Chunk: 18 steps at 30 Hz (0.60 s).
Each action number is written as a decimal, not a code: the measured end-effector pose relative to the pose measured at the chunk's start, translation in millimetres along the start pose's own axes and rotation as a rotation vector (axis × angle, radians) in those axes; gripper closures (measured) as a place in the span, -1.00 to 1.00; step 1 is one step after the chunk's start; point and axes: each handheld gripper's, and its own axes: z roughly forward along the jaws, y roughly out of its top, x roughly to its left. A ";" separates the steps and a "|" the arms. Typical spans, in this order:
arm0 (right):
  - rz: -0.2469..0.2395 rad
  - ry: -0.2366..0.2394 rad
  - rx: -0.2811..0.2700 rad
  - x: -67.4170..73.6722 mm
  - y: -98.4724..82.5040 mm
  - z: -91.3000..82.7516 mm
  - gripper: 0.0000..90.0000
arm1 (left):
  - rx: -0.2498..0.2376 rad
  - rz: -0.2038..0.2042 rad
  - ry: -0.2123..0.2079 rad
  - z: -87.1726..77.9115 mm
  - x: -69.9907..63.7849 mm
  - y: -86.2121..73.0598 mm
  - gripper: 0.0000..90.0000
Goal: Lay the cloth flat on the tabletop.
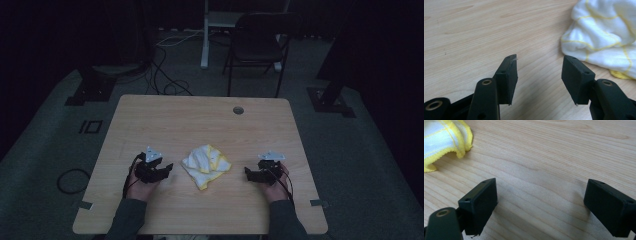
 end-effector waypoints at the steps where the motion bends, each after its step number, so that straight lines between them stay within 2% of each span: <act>1: 0.000 0.000 0.000 0.0 0.0 0.0 -0.75 | -0.004 0.005 -0.003 -1.2 -1.4 1.3 0.05; 10: 0.000 0.000 0.000 0.0 0.0 0.0 -0.75 | -0.036 0.039 -0.024 -8.7 -11.1 10.4 0.06; 12: 0.000 0.000 0.000 0.0 0.0 0.0 -0.75 | -0.041 0.038 -0.041 -9.9 -12.4 12.4 0.06; 15: 0.000 0.000 0.000 0.0 0.0 0.0 -0.75 | -0.048 0.044 -0.042 -11.2 -14.1 14.0 0.09; 18: 0.000 0.000 0.000 0.0 0.0 0.0 -0.75 | -0.057 0.062 -0.059 -14.2 -18.9 18.5 0.11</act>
